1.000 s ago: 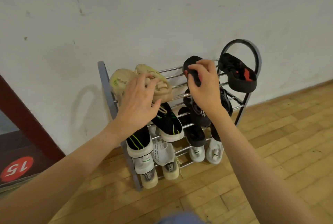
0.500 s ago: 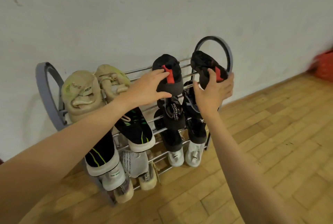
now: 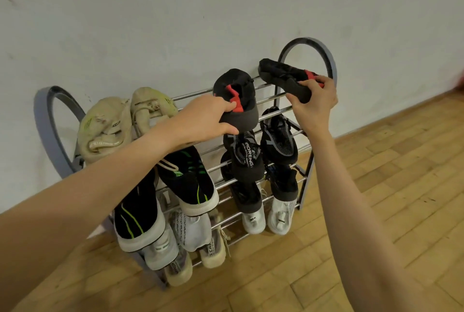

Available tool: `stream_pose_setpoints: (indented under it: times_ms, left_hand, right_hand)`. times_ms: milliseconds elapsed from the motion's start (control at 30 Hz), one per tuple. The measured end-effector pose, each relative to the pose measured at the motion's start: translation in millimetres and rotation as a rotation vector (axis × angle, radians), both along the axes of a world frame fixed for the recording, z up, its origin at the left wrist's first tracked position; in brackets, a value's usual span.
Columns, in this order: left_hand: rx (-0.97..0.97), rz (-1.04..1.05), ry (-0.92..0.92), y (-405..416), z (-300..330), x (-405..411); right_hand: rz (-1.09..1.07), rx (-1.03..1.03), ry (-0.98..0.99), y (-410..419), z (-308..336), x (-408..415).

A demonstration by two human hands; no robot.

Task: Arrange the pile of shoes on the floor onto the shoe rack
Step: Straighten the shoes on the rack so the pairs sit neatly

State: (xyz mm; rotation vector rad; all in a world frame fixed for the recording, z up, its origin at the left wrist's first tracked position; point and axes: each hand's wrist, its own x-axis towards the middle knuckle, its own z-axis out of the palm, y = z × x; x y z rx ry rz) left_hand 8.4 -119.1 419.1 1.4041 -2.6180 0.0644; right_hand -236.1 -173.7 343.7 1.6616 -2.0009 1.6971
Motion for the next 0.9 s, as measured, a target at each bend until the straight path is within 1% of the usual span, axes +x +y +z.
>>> stream_pose_setpoints:
  times_ms: [100, 200, 267, 333, 400, 500, 667, 800, 900]
  left_hand:
    - [-0.015, 0.003, -0.024, -1.4, 0.3, -1.1]
    - [-0.035, 0.011, -0.051, -1.6, 0.4, -1.6]
    - [-0.046, 0.026, -0.052, -1.4, -1.2, -3.0]
    - [-0.047, 0.053, -0.007, -0.5, -3.6, -3.9]
    - [-0.048, 0.055, 0.075, 2.3, -6.0, -4.9]
    - [-0.072, 0.017, 0.168, 9.2, -14.3, -16.0]
    - [-0.213, 0.042, 0.301, 11.1, -28.9, -59.0]
    - [-0.268, 0.072, 0.422, 1.5, -38.1, -94.6]
    - [-0.313, 0.066, 0.437, -7.4, -43.9, -117.2]
  right_hand:
    - [-0.009, -0.01, 0.054, -8.0, -2.9, -9.2]
    - [-0.13, -0.012, 0.127, -4.4, -13.1, -15.5]
    - [-0.086, -0.01, 0.104, 0.5, -18.0, -18.8]
    - [0.044, -0.06, 0.041, 4.5, -22.2, -24.8]
    - [0.143, -0.087, -0.046, 10.6, -23.8, -31.7]
    - [0.233, -0.023, -0.105, 19.0, -21.3, -38.9]
    - [0.222, 0.019, -0.081, 18.0, -22.2, -42.0]
    - [0.2, 0.028, -0.058, 14.9, -24.3, -45.5]
    - [0.195, 0.015, -0.042, 12.7, -24.6, -49.8]
